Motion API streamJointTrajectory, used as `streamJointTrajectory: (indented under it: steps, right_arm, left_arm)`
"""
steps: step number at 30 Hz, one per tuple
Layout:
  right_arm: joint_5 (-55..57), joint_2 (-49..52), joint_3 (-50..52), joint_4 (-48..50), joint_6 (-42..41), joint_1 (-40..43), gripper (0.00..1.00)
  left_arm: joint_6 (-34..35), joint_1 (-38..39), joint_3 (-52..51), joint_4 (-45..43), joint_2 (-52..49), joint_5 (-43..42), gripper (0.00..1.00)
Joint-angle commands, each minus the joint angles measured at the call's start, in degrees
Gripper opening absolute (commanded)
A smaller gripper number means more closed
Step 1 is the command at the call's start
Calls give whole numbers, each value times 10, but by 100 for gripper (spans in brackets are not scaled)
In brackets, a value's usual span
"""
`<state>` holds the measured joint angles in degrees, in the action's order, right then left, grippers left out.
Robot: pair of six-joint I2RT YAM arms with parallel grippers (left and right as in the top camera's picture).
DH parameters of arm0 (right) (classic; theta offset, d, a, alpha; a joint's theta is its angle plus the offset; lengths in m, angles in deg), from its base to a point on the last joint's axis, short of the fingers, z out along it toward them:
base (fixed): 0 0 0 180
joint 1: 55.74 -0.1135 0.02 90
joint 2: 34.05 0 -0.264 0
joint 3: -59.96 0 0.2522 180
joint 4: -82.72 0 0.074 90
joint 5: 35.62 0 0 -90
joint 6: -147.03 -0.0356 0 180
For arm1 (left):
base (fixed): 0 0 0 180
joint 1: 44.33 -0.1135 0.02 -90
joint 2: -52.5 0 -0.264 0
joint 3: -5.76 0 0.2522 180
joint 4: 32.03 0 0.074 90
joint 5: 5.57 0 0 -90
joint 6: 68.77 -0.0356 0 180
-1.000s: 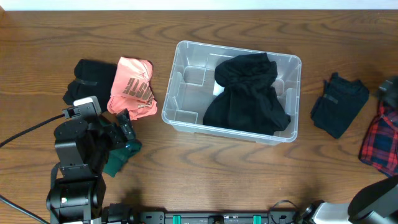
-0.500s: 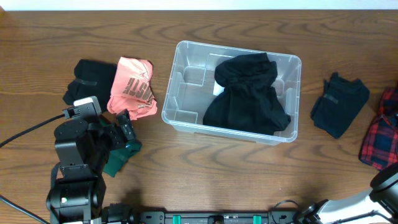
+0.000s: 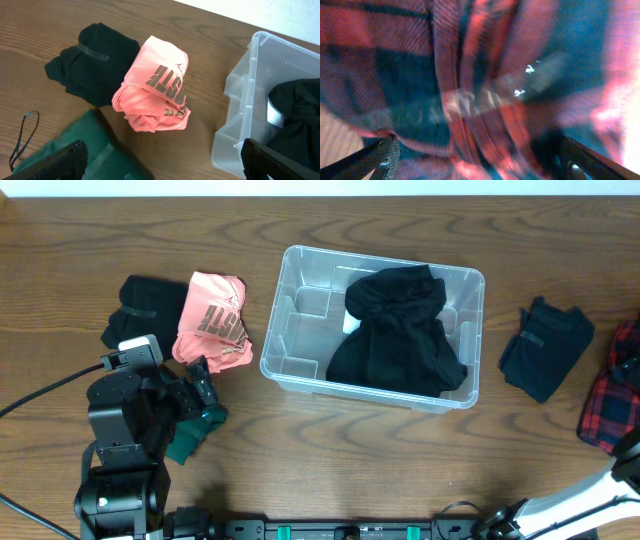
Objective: Pack container
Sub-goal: 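Release the black garment and move the right gripper to the plaid shirt, then lift the red plaid shirt with the right gripper into the box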
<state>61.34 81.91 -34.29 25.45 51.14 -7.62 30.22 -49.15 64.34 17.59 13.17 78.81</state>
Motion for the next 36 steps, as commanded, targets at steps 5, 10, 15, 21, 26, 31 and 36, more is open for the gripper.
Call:
streamJointTrajectory:
  steps: [5,10,15,21,26,31,36]
  right_arm:
    - [-77,24,-1,4,37,2,28]
    - [-118,-18,-1,-1,43,-6,1]
    - [-137,-111,-2,0,41,-38,1]
    - [-141,-258,-31,-22,52,-117,1]
    - [-158,-350,-56,-35,109,-238,1]
    - [-177,-374,-59,-34,208,-427,1]
    - [-159,-337,-59,-29,270,-609,1]
  left_arm:
    - [-3,1,12,1,1,-3,98]
    - [-4,1,12,1,1,-3,98]
    - [-4,1,12,1,1,-3,98]
    - [-3,1,12,1,1,-3,98]
    - [-4,1,12,1,1,-3,98]
    - [-3,1,12,1,1,-3,98]
    - [-3,1,12,1,1,-3,98]
